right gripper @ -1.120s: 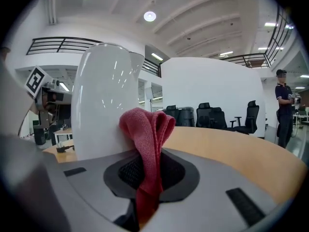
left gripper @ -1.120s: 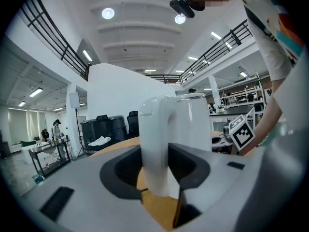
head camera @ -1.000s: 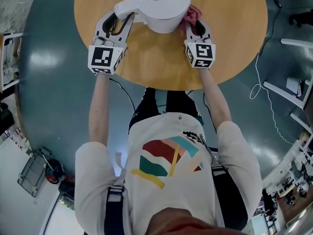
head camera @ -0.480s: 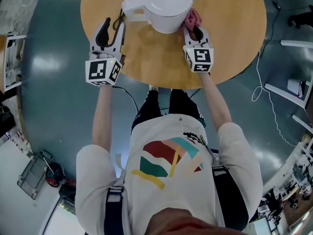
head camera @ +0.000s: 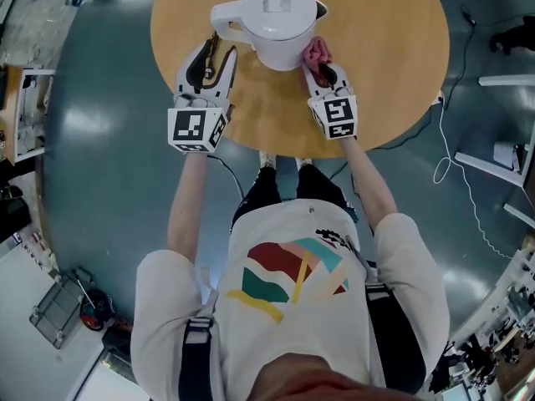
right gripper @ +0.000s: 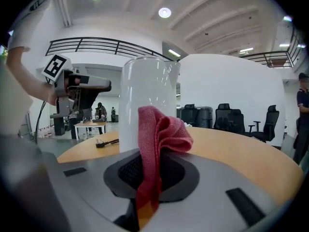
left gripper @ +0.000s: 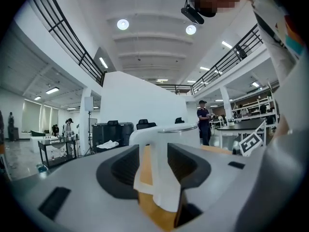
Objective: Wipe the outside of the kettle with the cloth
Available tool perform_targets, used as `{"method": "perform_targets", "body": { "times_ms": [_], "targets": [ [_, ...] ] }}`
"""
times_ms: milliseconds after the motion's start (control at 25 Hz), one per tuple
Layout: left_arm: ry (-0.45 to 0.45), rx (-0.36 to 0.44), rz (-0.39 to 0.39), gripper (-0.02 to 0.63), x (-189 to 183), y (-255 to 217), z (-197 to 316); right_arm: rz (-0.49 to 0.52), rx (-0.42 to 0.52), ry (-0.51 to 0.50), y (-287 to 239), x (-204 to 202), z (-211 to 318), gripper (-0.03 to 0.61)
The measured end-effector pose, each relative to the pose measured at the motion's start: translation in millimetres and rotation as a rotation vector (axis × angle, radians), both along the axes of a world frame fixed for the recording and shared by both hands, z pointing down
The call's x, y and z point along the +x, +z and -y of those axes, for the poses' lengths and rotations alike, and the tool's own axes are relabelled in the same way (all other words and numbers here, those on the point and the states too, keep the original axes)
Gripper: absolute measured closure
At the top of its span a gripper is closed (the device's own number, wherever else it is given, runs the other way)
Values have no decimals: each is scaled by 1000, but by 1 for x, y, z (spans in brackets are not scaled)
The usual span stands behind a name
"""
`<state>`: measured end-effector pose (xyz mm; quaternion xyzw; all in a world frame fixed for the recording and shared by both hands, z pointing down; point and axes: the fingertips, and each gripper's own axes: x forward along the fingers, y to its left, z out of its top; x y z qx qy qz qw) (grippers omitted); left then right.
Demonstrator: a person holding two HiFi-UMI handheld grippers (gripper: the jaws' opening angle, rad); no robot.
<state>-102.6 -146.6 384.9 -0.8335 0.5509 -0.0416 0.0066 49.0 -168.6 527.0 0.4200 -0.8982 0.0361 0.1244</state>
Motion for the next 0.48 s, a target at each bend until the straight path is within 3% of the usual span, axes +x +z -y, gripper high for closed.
{"method": "perform_targets", "body": {
  "times_ms": [120,320,480],
  "targets": [
    [23,36,-9,401,15,-17,0,-7,7,-25,-5,-4,-6,534],
    [96,102,43,402,56,-40,-2,-10,26,-101,-9,-19,-24,534],
    [90,115,65,401,48,-53,-3,-23,46,-239,-15,-64,-47,534]
  ]
}}
